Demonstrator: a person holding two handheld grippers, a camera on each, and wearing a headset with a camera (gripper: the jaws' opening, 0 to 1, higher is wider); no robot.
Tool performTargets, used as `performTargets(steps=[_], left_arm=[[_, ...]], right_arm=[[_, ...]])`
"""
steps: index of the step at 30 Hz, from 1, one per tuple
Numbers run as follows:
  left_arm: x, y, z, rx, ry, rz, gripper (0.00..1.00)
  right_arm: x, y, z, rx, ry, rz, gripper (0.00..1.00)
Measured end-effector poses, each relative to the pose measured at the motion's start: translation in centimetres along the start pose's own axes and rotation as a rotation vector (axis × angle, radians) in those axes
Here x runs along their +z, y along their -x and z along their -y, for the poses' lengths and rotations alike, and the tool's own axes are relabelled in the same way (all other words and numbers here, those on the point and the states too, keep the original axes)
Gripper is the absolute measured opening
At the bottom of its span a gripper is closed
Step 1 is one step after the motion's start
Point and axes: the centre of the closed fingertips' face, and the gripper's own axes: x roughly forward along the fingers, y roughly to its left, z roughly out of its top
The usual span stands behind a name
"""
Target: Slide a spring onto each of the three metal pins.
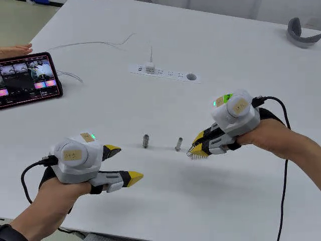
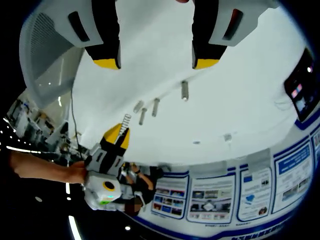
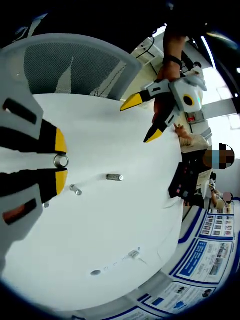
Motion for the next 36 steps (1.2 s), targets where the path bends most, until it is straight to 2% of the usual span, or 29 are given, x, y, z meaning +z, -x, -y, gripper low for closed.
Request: performTargets(steps=[10, 24, 36], left_arm=[[-0.8, 0.4, -0.5, 0.02, 0.017, -0.012, 0.63], [-1.3, 0.9, -0.8, 0.033, 0.033, -0.019, 0.64], [-1.6, 1.7, -1.4, 0.05, 0.045, -0.02, 0.64]], right_arm=[[0.5, -0.2, 1.5, -0.012, 0.008, -0.001, 0.12], [1.1, -1.1, 3.6, -0.036, 0.016, -0.011, 0.12], [1.3, -2.2, 4.2, -0.048, 0.035, -0.028, 0.12]])
